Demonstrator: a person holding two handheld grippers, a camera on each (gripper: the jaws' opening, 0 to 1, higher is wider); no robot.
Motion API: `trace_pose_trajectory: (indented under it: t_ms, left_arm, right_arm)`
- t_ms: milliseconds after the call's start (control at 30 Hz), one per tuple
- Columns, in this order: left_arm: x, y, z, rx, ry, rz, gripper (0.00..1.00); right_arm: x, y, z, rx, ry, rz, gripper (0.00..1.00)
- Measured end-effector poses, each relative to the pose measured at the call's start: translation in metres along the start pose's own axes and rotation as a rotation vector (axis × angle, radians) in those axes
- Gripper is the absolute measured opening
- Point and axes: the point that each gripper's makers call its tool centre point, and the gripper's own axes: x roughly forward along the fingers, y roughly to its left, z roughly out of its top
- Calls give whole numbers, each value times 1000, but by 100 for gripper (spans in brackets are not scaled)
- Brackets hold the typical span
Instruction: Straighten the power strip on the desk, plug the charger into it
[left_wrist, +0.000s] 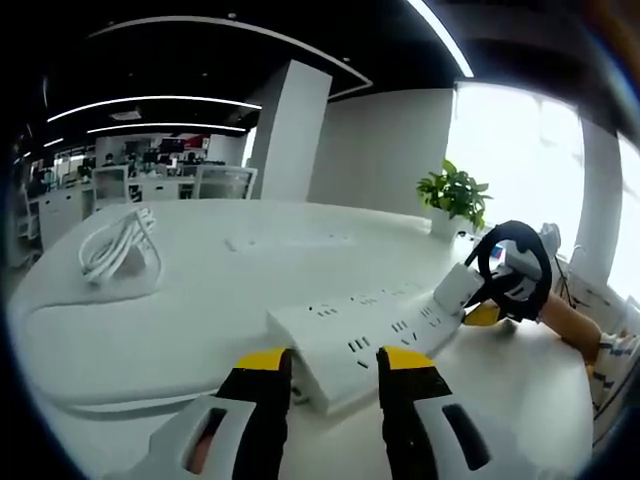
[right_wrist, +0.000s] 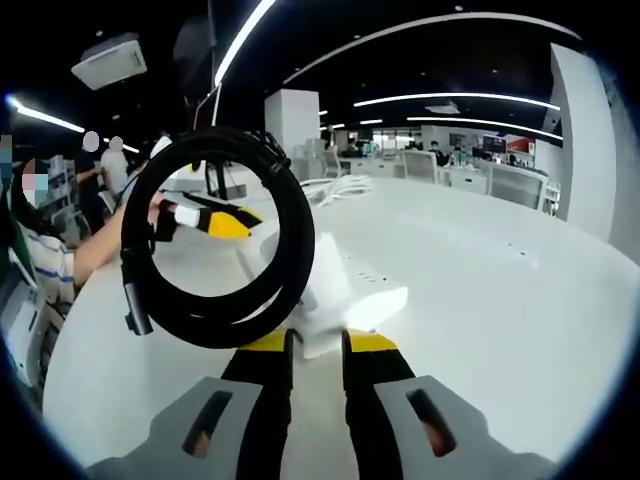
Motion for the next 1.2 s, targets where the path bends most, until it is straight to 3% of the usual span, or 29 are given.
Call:
trace_pose_trajectory:
  t_ms: [1200]
  left_arm:
    - [1,0,2,-31,-17,-5,35]
  right_arm:
    - [5,-12,2,-7,-16,-82,18]
